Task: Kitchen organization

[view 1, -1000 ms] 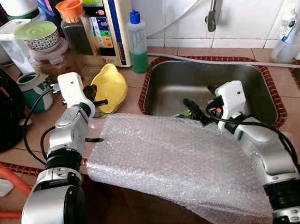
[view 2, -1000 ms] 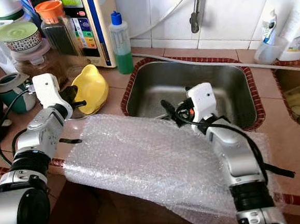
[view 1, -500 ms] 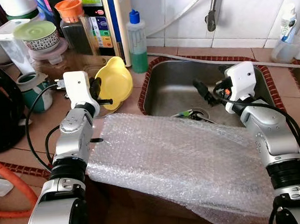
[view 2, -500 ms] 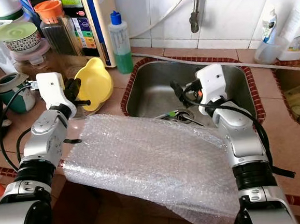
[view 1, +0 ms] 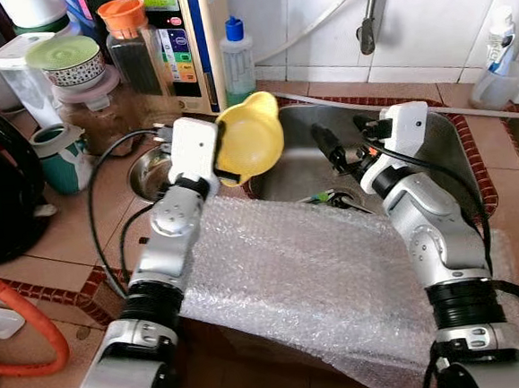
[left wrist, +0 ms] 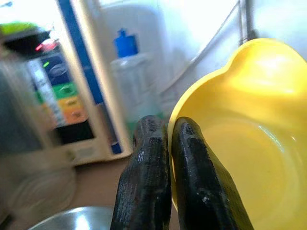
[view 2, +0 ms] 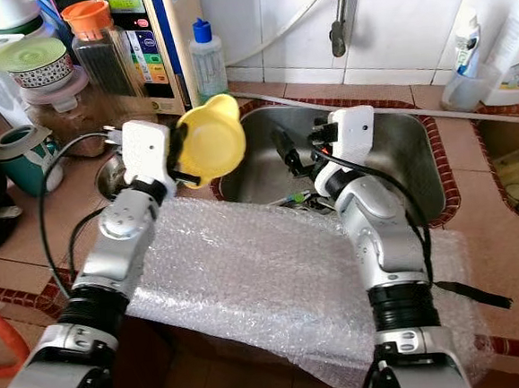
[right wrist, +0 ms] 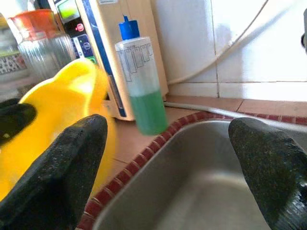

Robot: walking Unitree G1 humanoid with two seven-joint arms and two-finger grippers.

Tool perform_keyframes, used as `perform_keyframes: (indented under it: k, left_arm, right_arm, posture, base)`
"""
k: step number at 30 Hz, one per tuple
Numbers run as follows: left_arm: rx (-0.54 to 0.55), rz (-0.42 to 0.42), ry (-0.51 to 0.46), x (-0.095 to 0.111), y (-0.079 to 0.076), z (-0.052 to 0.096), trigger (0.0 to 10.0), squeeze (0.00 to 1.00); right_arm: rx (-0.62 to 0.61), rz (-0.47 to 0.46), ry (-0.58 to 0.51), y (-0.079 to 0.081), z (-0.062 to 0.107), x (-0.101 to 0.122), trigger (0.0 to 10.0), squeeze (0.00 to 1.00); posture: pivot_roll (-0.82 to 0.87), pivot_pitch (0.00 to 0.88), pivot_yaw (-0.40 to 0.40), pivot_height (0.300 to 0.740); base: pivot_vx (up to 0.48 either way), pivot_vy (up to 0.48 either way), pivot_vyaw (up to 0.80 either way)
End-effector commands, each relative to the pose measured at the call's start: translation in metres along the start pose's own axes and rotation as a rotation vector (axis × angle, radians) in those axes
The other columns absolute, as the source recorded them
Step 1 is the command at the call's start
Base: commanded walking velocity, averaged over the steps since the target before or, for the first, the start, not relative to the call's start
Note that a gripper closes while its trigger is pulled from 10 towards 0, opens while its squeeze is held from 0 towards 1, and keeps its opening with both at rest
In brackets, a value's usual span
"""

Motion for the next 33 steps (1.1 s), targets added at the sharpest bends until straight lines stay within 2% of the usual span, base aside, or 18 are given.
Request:
perform_keyframes:
  k: [1, 2, 7, 10, 11, 12, 14, 17, 19, 23, 29, 30, 31, 32, 33]
  left_arm:
    - [0.000, -0.009, -0.031, 0.007, -0.004, -0.001, 0.0, 0.00]
    - [-0.013, 0.012, -0.021, 0.006, -0.011, -0.001, 0.0, 0.00]
    - [-0.042, 0.030, -0.027, 0.007, -0.023, 0.001, 0.0, 0.00]
    - [-0.084, 0.053, -0.041, 0.009, -0.034, 0.003, 2.1, 0.00]
    - [-0.089, 0.055, -0.041, 0.010, -0.035, 0.004, 2.1, 0.00]
    - [-0.090, 0.063, -0.044, 0.010, -0.036, 0.004, 3.0, 0.00]
    - [-0.088, 0.075, -0.050, 0.012, -0.038, 0.005, 1.8, 0.00]
    - [-0.067, 0.083, -0.067, 0.015, -0.036, 0.007, 2.3, 0.00]
    - [-0.058, 0.081, -0.073, 0.016, -0.032, 0.007, 1.8, 0.00]
    - [-0.046, 0.077, -0.072, 0.016, -0.027, 0.007, 2.0, 0.00]
    - [-0.055, 0.103, -0.082, 0.019, -0.028, 0.007, 1.9, 0.00]
    - [-0.058, 0.107, -0.084, 0.020, -0.029, 0.007, 2.0, 0.00]
    - [-0.092, 0.145, -0.086, 0.021, -0.033, 0.008, 2.7, 0.00]
    - [-0.105, 0.164, -0.093, 0.023, -0.035, 0.009, 4.7, 0.00]
    - [-0.112, 0.176, -0.098, 0.024, -0.037, 0.009, 4.7, 0.00]
  right_arm:
    - [-0.002, -0.024, -0.015, 0.003, 0.000, 0.003, 10.0, 0.00]
    - [0.004, -0.043, -0.014, 0.008, -0.001, 0.001, 10.0, 0.00]
    - [0.016, -0.056, -0.007, 0.017, -0.003, -0.001, 10.0, 0.00]
    - [0.010, -0.003, 0.041, 0.023, -0.004, -0.011, 10.0, 0.00]
    - [0.007, 0.004, 0.046, 0.023, -0.004, -0.012, 10.0, 0.00]
    - [0.005, 0.007, 0.056, 0.024, -0.004, -0.014, 10.0, 0.00]
    - [-0.016, 0.026, 0.070, 0.023, -0.005, -0.017, 10.0, 0.00]
    - [-0.078, 0.078, 0.054, 0.019, -0.007, -0.015, 10.0, 0.00]
    - [-0.122, 0.093, 0.039, 0.013, -0.008, -0.013, 10.0, 0.00]
    - [-0.179, 0.114, 0.005, 0.005, -0.008, -0.008, 10.0, 0.00]
    - [-0.216, 0.108, 0.023, -0.004, -0.008, -0.011, 10.0, 0.00]
    - [-0.219, 0.097, 0.031, -0.005, -0.009, -0.013, 10.0, 0.00]
    - [-0.235, 0.102, 0.048, -0.008, -0.009, -0.016, 10.0, 0.00]
    - [-0.226, 0.121, 0.057, -0.008, -0.009, -0.018, 5.2, 0.00]
    - [-0.218, 0.136, 0.062, -0.007, -0.009, -0.019, 5.2, 0.00]
  posture:
    - [0.07, 0.028, 0.096, 0.740]
    - [0.07, 0.028, 0.098, 0.740]
    - [0.06, 0.028, 0.103, 0.740]
    - [0.07, 0.030, 0.098, 0.740]
    - [0.07, 0.030, 0.098, 0.740]
    - [0.07, 0.030, 0.097, 0.740]
    - [0.07, 0.032, 0.096, 0.740]
    - [0.08, 0.031, 0.095, 0.740]
    - [0.08, 0.029, 0.098, 0.740]
    - [0.09, 0.028, 0.099, 0.740]
    - [0.09, 0.026, 0.097, 0.740]
    - [0.09, 0.026, 0.097, 0.740]
    - [0.09, 0.026, 0.097, 0.740]
    - [0.09, 0.026, 0.097, 0.740]
    - [0.09, 0.026, 0.097, 0.740]
  base:
    - [0.000, 0.000, 0.00]
    - [0.000, 0.000, 0.00]
    - [0.000, 0.000, 0.00]
    - [0.000, 0.000, 0.00]
    - [0.000, 0.000, 0.00]
    - [0.000, 0.000, 0.00]
    - [0.000, 0.000, 0.00]
    - [0.000, 0.000, 0.00]
    - [0.000, 0.000, 0.00]
    - [0.000, 0.000, 0.00]
    - [0.000, 0.000, 0.00]
    - [0.000, 0.000, 0.00]
    - [0.000, 0.000, 0.00]
    - [0.000, 0.000, 0.00]
    - [0.000, 0.000, 0.00]
Point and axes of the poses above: a point about 5 cm out from each wrist's last joint towards the gripper, its own z axis pointing back from the gripper into the wrist, its own x axis along the axis of the wrist's last joint, y = z × x, the point moved 1 cm from there along -z, pointing out of the wrist towards the gripper, and after that the axes turned 3 degrees about -z, right-handed, at the moved point
